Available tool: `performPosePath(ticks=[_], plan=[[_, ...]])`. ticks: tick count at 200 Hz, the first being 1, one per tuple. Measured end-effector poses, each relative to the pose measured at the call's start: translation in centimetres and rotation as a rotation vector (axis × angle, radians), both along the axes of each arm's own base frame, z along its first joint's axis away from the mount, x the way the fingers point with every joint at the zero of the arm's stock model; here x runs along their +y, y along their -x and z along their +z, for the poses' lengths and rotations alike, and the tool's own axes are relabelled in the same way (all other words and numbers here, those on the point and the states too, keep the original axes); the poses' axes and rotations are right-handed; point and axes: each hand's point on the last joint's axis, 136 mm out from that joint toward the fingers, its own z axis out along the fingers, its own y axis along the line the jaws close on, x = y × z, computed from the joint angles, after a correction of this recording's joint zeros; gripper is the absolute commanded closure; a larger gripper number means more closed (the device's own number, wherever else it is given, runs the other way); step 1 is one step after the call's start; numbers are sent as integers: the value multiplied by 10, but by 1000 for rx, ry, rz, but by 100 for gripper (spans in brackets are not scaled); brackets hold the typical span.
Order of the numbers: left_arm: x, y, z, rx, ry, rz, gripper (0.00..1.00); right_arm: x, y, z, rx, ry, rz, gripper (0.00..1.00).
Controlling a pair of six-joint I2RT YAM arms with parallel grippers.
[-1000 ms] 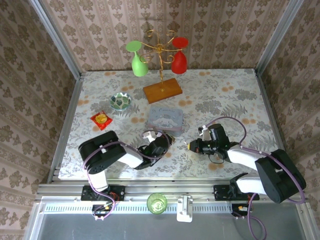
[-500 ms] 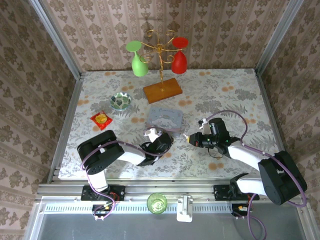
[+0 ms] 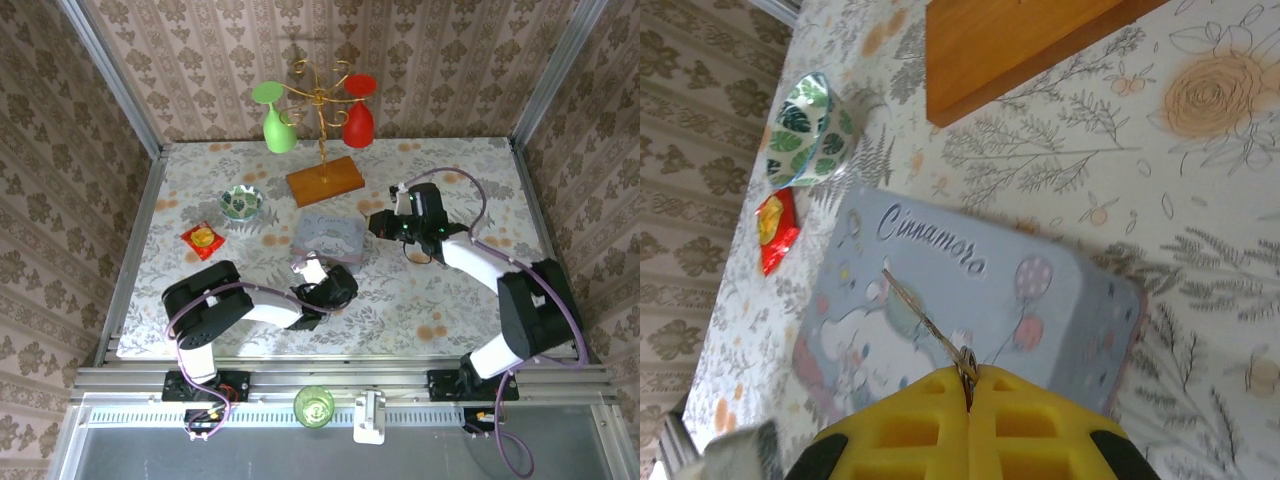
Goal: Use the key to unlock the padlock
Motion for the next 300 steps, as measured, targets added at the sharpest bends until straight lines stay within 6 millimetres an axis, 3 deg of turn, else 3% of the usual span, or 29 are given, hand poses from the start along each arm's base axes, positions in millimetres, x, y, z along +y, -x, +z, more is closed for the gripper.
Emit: performPosePath(ticks=[39, 103, 197, 255, 300], plan=[[0, -1, 2, -19, 10, 42, 63, 9, -33, -16, 21, 26, 6, 100], [-2, -4, 4, -54, 31, 67, 59, 12, -47, -38, 39, 60, 12, 100], [0, -4, 5, -50, 65, 78, 58, 25, -89, -38, 11, 51, 0, 100], [-2, -5, 5, -58, 70, 74, 56, 39, -84, -46, 25, 56, 29, 100], [-6, -8, 7, -88, 84, 78, 53, 37, -83, -50, 17, 53, 25, 100]])
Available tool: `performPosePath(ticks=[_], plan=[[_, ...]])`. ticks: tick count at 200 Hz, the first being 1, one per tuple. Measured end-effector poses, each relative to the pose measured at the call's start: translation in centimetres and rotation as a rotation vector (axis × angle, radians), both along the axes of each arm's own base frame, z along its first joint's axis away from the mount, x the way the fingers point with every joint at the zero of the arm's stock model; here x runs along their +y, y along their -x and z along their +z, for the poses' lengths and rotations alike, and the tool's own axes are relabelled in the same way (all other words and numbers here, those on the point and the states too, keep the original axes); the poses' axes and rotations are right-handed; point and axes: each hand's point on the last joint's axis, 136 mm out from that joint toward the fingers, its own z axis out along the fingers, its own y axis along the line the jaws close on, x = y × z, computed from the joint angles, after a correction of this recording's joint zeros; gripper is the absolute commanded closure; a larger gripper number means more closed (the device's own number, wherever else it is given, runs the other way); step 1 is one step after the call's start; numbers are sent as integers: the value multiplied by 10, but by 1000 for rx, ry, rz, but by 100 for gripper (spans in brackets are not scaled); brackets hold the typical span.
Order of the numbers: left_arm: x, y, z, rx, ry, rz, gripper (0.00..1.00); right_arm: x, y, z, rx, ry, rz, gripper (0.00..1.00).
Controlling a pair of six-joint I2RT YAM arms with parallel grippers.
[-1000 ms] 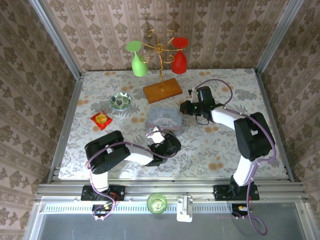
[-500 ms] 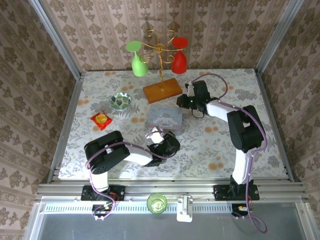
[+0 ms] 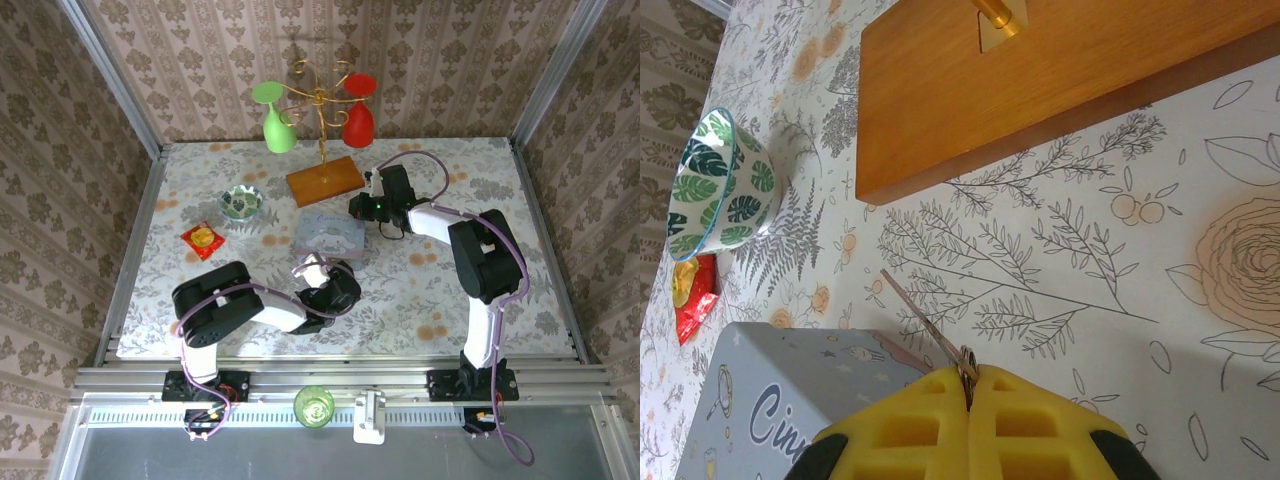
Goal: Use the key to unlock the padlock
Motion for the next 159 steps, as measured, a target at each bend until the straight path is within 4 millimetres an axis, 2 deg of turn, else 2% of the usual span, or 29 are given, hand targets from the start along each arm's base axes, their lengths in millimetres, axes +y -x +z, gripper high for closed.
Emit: performPosePath(ticks=[42, 56, 63, 70, 88, 111, 159], plan=[[-4, -2, 2, -23, -18, -12, 50, -2, -2, 0, -21, -4, -7, 100], [-6, -3, 3, -29, -32, -17, 36, -3, -3, 0, -30, -4, -11, 100], [-9, -3, 5, -32, -37, -21, 35, -4, -6, 1, -44, -2, -21, 100], [-13, -3, 6, -30, -48, -29, 39, -7, -8, 2, -51, 0, -30, 100], [-15, -3, 3, -41, -69, -43, 56, -10, -8, -1, -49, -4, -39, 100], [-18, -4, 0, -54, -71, -48, 53, -11, -7, -1, -50, -13, -46, 100], [-15, -4, -4, -52, -63, -42, 72, -11, -6, -1, -48, -16, -49, 100]])
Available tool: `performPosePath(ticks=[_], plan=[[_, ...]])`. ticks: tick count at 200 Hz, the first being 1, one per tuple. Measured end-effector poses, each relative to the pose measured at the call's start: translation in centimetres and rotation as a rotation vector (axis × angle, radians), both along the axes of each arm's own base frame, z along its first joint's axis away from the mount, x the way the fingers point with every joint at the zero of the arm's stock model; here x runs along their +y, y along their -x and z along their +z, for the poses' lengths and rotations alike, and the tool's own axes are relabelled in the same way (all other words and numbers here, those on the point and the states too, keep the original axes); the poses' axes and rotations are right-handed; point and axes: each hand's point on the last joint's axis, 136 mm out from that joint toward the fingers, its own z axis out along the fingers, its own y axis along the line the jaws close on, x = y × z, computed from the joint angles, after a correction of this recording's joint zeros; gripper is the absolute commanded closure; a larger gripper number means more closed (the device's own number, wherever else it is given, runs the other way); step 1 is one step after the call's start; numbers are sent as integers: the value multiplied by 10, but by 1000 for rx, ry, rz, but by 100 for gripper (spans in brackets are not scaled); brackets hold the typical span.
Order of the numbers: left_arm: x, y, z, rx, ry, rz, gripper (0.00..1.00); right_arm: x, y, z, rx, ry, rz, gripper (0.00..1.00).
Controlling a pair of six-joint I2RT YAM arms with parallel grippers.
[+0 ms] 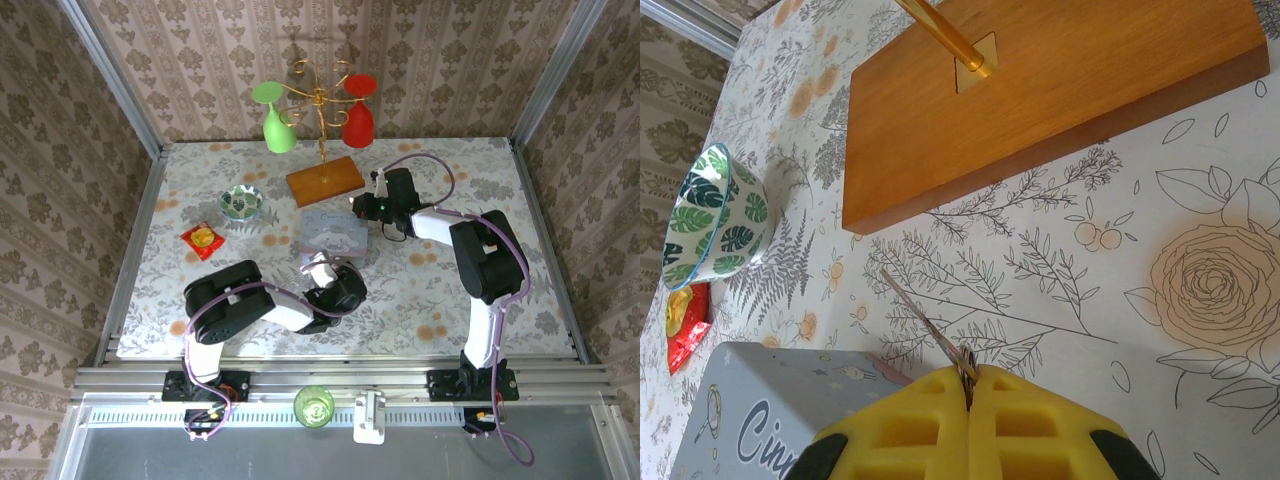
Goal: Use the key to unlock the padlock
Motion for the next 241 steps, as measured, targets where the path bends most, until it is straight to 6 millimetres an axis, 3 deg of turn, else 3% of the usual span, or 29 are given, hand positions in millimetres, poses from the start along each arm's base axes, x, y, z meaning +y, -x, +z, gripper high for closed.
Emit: performPosePath(ticks=[32, 66, 78, 167, 208, 241], plan=[[-3, -3, 0, -6, -8, 4, 72, -1, 1, 0, 0, 1, -6, 100], [-4, -4, -3, 10, 6, 12, 96, -7, 2, 1, -5, 13, -26, 100], [-4, -4, -3, 15, 27, 10, 100, -11, 2, 0, -2, 15, -35, 100], [3, 8, -2, 40, 140, -175, 100, -22, 14, 2, 62, 19, -35, 100], [5, 13, 0, 21, 227, -231, 100, -48, 24, 30, 32, -12, -62, 100], [3, 15, 2, 21, 255, -255, 100, -72, 52, 46, 23, -40, -67, 100]])
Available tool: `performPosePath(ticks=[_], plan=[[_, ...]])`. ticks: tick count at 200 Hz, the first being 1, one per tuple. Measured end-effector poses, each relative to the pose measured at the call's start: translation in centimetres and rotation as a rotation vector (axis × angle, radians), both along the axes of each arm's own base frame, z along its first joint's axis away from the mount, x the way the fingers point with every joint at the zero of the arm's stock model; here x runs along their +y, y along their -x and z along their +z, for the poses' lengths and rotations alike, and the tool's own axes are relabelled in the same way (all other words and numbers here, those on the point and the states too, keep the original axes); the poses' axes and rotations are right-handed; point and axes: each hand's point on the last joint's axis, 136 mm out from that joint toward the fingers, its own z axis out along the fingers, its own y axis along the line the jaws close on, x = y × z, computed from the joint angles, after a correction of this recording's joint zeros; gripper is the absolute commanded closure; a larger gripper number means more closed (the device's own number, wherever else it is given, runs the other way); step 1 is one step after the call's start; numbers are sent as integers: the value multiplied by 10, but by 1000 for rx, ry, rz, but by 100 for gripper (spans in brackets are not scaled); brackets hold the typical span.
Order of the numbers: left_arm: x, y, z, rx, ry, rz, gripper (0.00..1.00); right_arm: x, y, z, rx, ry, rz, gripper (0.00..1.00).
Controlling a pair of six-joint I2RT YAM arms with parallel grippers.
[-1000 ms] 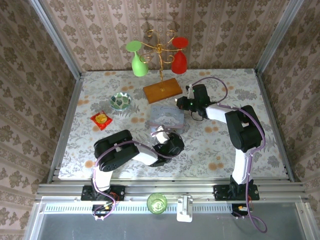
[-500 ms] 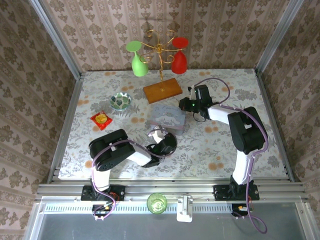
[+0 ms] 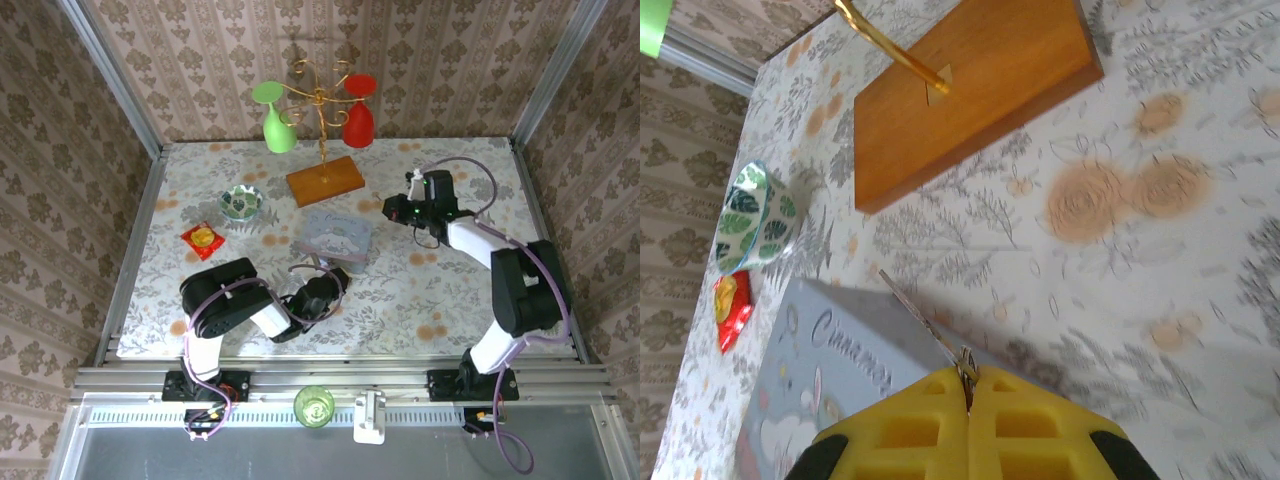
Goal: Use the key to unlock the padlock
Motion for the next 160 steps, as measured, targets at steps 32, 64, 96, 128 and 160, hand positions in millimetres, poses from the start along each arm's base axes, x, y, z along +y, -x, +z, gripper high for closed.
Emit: performPosePath(ticks=[32, 64, 96, 128, 160], plan=[[1, 1, 1, 6, -10, -13, 100, 0, 54, -6, 56, -36, 79, 100], [5, 3, 0, 15, -15, -33, 100, 3, 112, -17, 141, -68, 143, 100], [7, 5, 2, 14, 6, -52, 100, 10, 155, -22, 175, -107, 181, 100], [10, 8, 2, 12, 20, -64, 100, 33, 202, -54, 294, -123, 258, 100], [13, 10, 2, 10, 25, -64, 100, 46, 222, -81, 389, -151, 274, 100]])
